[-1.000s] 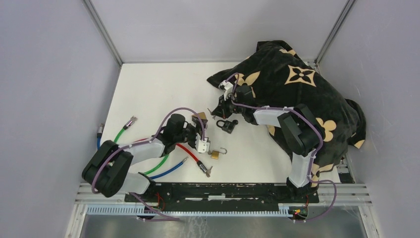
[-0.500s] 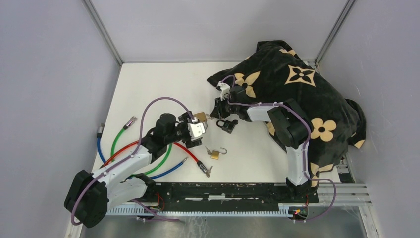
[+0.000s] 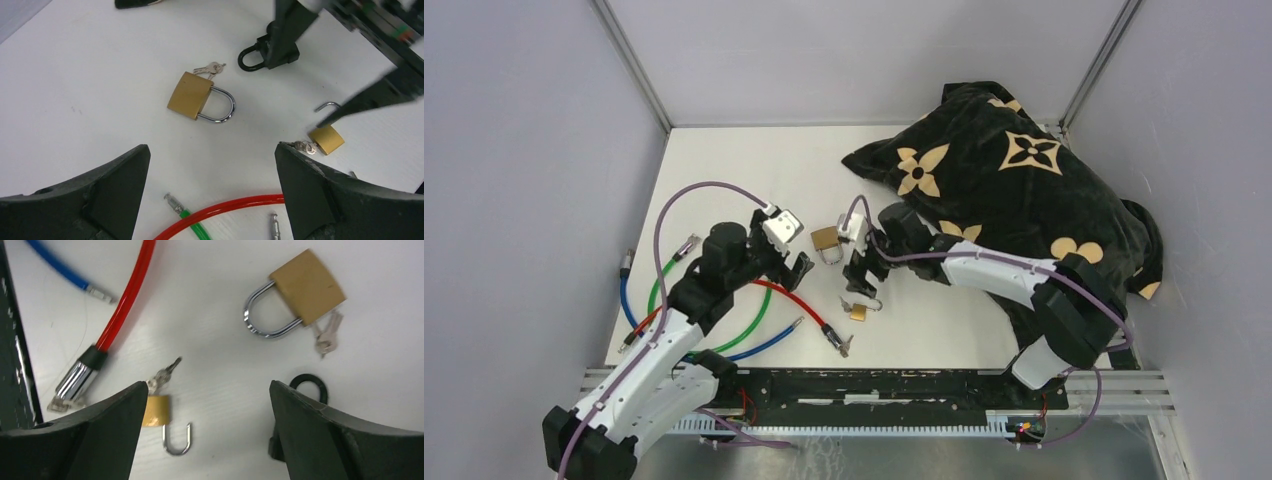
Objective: Lock with the key
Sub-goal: Place the key at the center of the board, then pick up the lock from the center of the board.
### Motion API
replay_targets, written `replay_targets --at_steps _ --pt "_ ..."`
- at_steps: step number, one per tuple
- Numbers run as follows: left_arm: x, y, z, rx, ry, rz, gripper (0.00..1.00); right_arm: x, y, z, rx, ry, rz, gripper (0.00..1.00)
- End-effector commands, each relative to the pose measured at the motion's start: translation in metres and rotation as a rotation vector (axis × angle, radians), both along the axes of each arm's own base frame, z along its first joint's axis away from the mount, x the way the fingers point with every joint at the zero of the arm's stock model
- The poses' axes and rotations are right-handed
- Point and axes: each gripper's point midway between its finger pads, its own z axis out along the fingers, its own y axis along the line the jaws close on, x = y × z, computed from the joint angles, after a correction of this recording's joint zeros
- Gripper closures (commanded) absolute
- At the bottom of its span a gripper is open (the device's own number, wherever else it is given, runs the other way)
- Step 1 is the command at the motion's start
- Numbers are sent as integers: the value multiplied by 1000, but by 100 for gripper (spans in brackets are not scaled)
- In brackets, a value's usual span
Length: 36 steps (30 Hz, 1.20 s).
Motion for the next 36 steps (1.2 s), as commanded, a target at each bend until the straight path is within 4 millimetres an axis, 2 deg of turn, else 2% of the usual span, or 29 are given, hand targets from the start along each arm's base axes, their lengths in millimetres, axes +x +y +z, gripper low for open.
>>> replay_targets --at_steps 1,5,8,12,15,16,19,23,25,30,36 --pt "-5 30 12 38 98 143 0 -26 -30 -19 -116 -71 0 2" --pt "-25 52 0 246 167 81 0 -36 -36 -11 -115 -135 -16 2" --pt "-43 62 -1 300 218 62 0 -45 -36 -8 -130 -180 9 2" --pt "-55 62 19 280 213 39 0 -69 -22 5 2 -210 134 2" --pt "-66 52 27 258 196 -60 0 -102 -7 11 147 -160 284 2" --pt "-70 47 28 252 185 -107 0 -104 -6 8 147 -146 290 2" --pt "-79 38 31 231 140 -199 0 -88 -15 -18 15 -125 218 5" --pt "-64 39 41 186 40 -122 1 -86 -13 -46 -80 -72 212 10" --pt "-63 35 41 153 6 -129 2 -84 -10 -56 -112 -75 198 11" --pt "-71 20 43 70 -25 -195 2 -77 -5 -68 -145 -74 174 13" --pt "-71 17 37 60 -8 -203 2 -80 -8 -84 -188 -33 187 21"
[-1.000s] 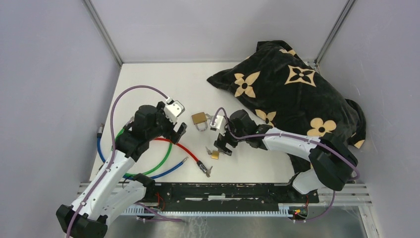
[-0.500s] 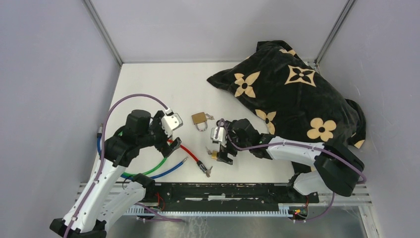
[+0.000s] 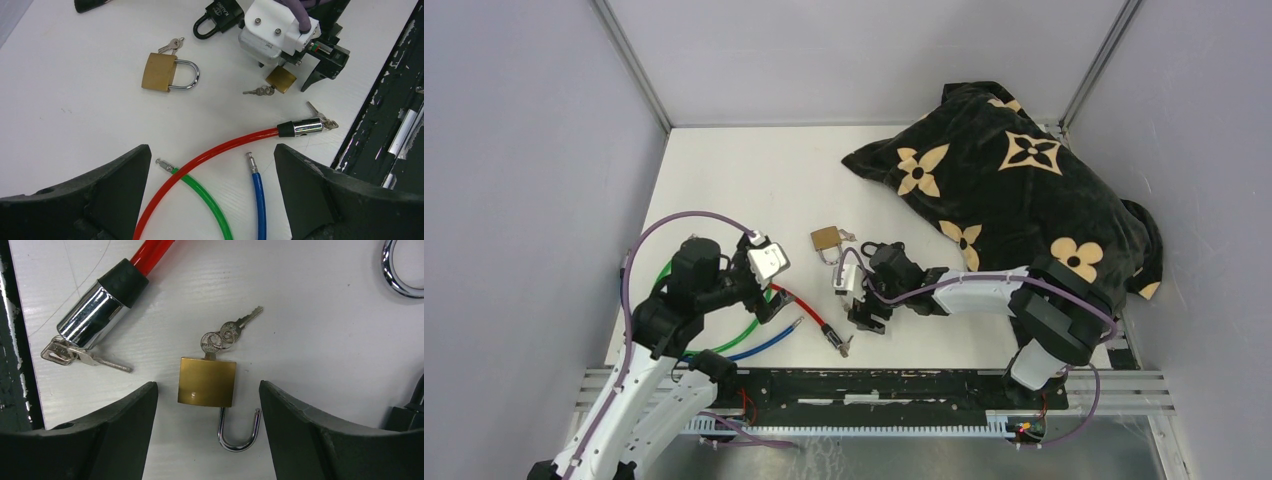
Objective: Lock with the key
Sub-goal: Pick up the lock from the center of the board.
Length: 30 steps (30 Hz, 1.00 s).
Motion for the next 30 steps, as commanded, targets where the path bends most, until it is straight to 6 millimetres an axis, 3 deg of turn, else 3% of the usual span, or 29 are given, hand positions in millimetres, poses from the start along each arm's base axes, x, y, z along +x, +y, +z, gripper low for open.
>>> replay_targets --at_steps 1,6,11,12,13,14,16,24,27,30 --pt "4 -11 11 -63 -31 -30 2 10 6 -2 -15 -19 -17 23" --pt "4 -9 9 -54 -36 -25 2 9 4 -10 -51 5 -24 48" --pt "2 -10 6 -53 -33 -35 5 6 1 -13 -69 24 -20 66" --pt "3 -10 5 -53 -29 -27 6 7 2 -12 -67 21 -20 65" --pt "4 -9 4 -55 -22 -18 6 8 2 -11 -68 16 -23 58" --pt "6 -9 3 -56 -15 -4 6 9 0 -11 -71 10 -28 45" --pt "7 -8 0 -56 -3 7 7 10 -3 -11 -80 -5 -30 34" --pt "8 -12 0 -63 -6 -10 8 1 -18 -29 -160 40 -29 39" --pt "6 -14 0 -70 -2 -20 10 -1 -24 -33 -187 55 -42 57" --pt "2 -18 2 -85 1 -52 15 -7 -18 -27 -164 93 -33 84"
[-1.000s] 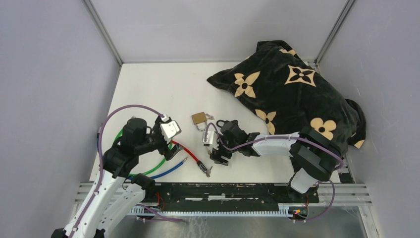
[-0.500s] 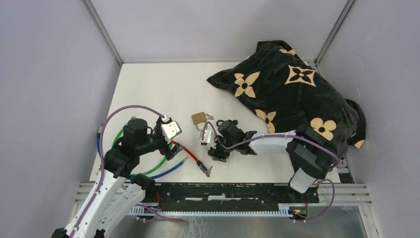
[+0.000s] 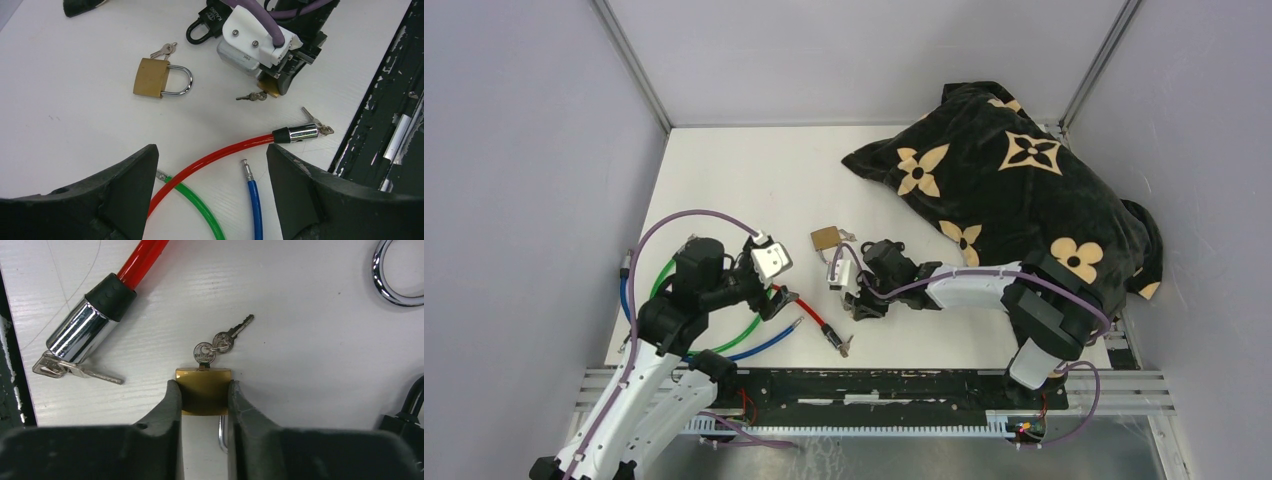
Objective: Lock with the key
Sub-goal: Pick up the lock from the center of the board.
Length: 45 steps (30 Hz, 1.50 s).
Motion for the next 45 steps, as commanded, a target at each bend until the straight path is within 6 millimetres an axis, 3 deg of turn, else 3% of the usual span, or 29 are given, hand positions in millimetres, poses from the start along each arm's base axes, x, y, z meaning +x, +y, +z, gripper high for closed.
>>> replay_targets --at_steps 1,2,7,12,16,21,24,27,31,38,45 --pt "-3 -11 9 -55 -10 -49 18 -14 -22 -20 -116 92 -25 95" --pt "-2 -10 5 -42 -15 -54 20 -14 -17 -14 -91 100 -26 99" --pt "17 -3 -24 84 -77 -67 24 -20 9 22 74 218 10 100" --pt "-13 -41 -23 31 -152 -435 24 -29 19 62 246 331 76 100" --pt "-36 -64 -45 85 -342 -714 17 -37 24 90 325 364 118 100" --pt "-53 -103 -55 58 -475 -871 13 -40 30 115 413 370 166 100" --pt "-47 -112 -55 56 -491 -889 20 -43 30 132 452 369 197 100" --pt "-47 -113 -61 64 -520 -910 42 -44 29 144 473 352 211 100" --pt "-45 -114 -66 68 -503 -898 52 -45 29 151 489 341 218 100" --pt "-35 -120 -60 47 -559 -853 47 -46 31 162 523 345 224 100" --pt "-29 -123 -59 49 -620 -826 51 -52 32 171 558 370 232 100"
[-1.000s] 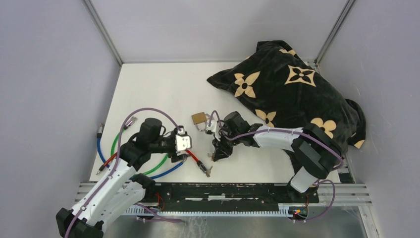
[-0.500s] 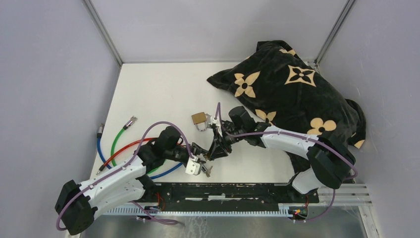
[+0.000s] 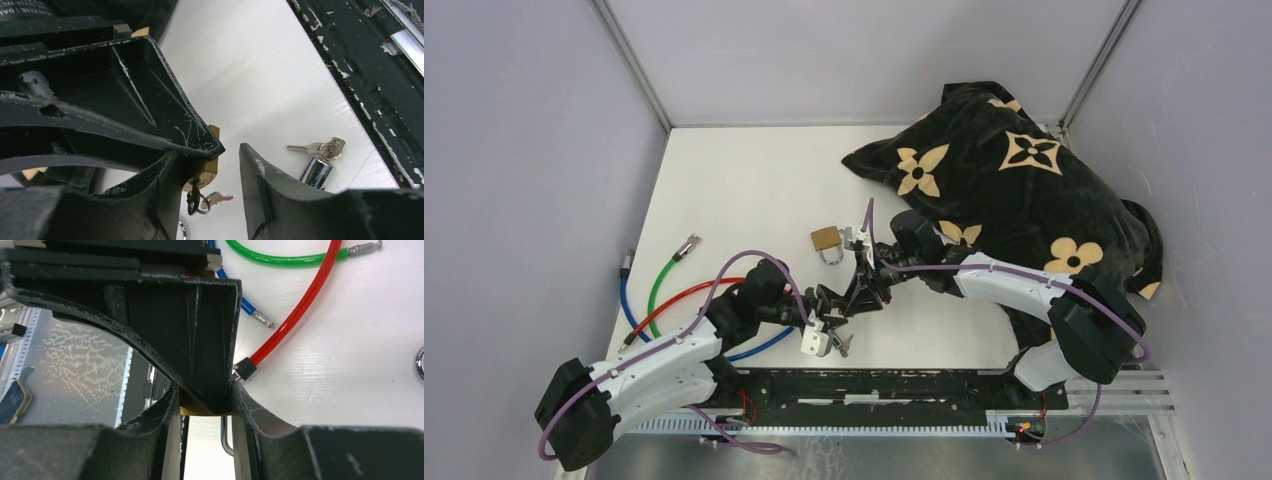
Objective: Lock with the key
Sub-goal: Pick up the lock from the center of the board.
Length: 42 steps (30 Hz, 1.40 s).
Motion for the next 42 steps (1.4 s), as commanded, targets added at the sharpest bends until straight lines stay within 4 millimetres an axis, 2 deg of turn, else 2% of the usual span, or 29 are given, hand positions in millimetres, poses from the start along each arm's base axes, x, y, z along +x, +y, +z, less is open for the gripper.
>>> replay_targets --at_steps 1,5,6,10,13,16,19,22,25,27,29,32,38,42 --pt "13 -7 13 -55 -87 26 57 -8 10 46 143 -48 66 100" --pt "17 -6 15 -55 -103 44 96 -9 9 48 148 -56 72 100" --pt "17 -5 15 -55 -105 48 98 -9 9 48 145 -60 73 100" --pt "18 -4 16 -54 -97 66 98 -6 7 48 132 -75 71 100" --pt "21 -3 18 -57 -74 96 98 -4 2 51 136 -111 85 68" --pt "23 -3 23 -79 11 155 98 3 -11 51 133 -174 79 52" --pt "25 -4 31 -122 147 237 98 16 -28 51 149 -250 34 43" --pt "24 -7 47 -192 359 333 98 25 -43 43 145 -312 -5 41" --pt "12 -11 65 -258 518 341 98 32 -50 31 129 -356 -56 41" --pt "10 -14 77 -302 607 358 98 31 -51 24 129 -362 -56 41" --pt "8 -15 84 -331 660 364 98 24 -49 26 165 -340 -34 41" --pt "4 -16 87 -338 670 343 98 19 -43 32 210 -308 -32 41" --pt "9 -16 90 -350 585 326 98 10 -34 28 208 -273 -14 41" --pt "11 -17 92 -353 549 315 98 8 -27 24 192 -246 -9 49"
